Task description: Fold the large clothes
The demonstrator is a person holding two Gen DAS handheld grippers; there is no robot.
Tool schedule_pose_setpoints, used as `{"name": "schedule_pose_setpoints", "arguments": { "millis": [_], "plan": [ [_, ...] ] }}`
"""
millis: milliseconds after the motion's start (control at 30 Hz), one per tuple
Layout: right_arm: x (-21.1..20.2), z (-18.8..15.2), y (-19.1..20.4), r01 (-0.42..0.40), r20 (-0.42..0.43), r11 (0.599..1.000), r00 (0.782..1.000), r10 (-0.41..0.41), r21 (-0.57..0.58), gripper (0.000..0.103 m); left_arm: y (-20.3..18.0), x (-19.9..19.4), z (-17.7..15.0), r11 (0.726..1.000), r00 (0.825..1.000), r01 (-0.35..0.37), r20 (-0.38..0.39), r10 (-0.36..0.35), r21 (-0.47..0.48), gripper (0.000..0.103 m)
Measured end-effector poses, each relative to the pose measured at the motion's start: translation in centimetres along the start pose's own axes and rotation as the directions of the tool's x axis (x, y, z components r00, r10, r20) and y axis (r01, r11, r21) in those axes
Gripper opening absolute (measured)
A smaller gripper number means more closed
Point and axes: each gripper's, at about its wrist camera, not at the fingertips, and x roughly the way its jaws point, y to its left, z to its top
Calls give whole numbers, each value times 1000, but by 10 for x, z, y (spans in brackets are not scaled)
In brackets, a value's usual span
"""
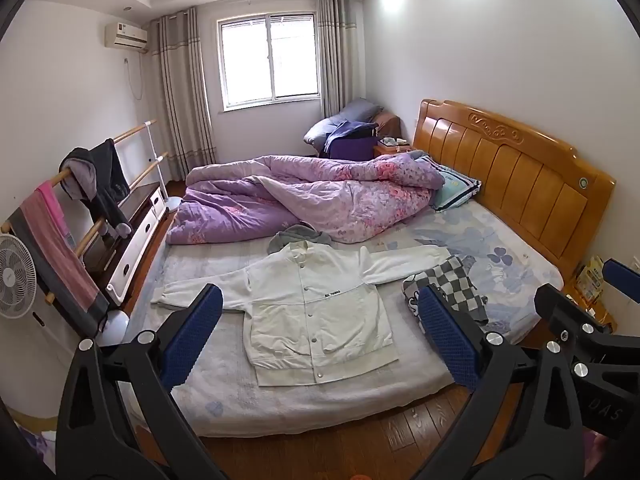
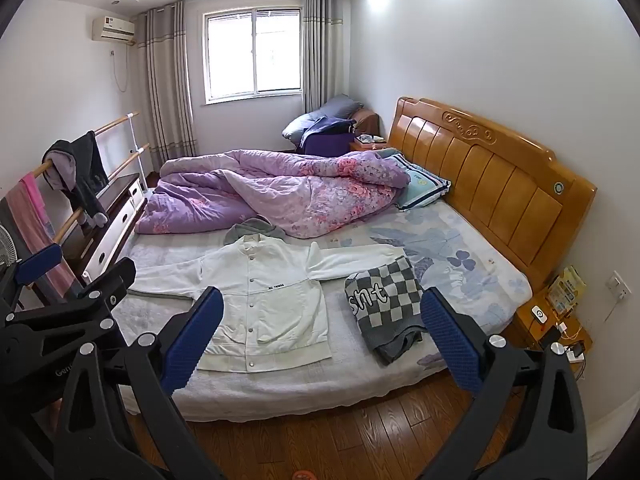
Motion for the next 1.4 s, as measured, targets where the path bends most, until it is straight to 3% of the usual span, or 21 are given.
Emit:
{"name": "schedule_pose_setpoints", "arguments": {
  "millis": [1400],
  "plan": [
    [17, 4, 10, -9, -2, 1000, 1000, 9, -6, 95, 1, 4, -2, 1000, 1000, -5, -6, 5, 2, 98]
  ]
}}
